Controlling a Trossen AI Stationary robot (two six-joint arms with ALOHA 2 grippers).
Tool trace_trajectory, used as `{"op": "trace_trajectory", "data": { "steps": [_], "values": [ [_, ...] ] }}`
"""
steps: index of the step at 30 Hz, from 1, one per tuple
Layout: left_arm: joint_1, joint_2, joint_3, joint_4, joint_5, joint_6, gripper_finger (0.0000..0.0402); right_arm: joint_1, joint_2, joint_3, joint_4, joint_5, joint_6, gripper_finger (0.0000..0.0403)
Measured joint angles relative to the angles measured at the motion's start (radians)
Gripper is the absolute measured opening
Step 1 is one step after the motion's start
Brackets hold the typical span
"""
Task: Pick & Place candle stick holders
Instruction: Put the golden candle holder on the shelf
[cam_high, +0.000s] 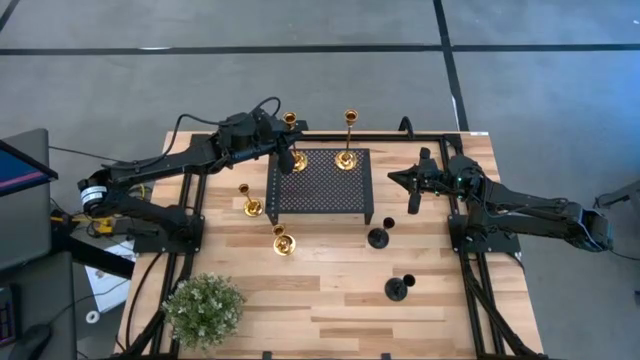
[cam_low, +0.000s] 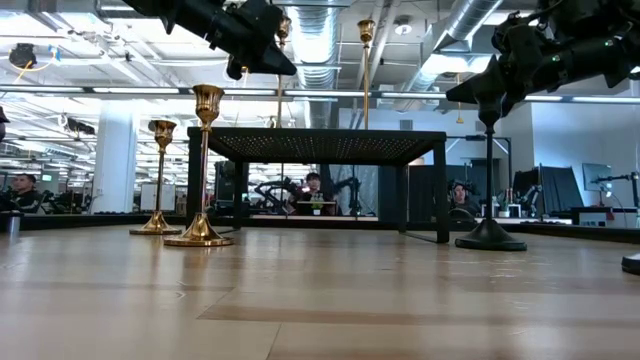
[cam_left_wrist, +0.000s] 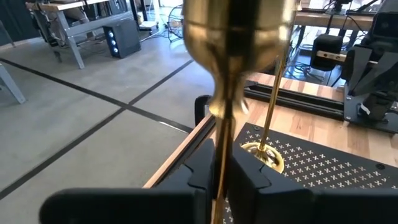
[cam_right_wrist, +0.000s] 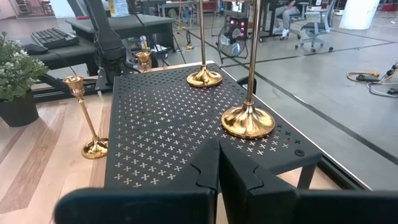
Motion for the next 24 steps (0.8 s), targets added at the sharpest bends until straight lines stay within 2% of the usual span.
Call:
{"op": "trace_trajectory", "data": {
  "steps": [5,10,24],
  "values": [
    [0.0,0.0,0.0,0.005,-0.004,0.0,0.0049,0.0,0.0,0.0,0.0,0.0,0.0,0.0001],
    [0.0,0.0,0.0,0.008,-0.083,0.001,0.0069,0.0,0.0,0.0,0.0,0.0,0.0,0.0001],
    [-0.001,0.0,0.0,0.007,-0.087,0.006,0.0145,0.0,0.0,0.0,-0.004,0.0,0.0,0.0001]
  ]
}}
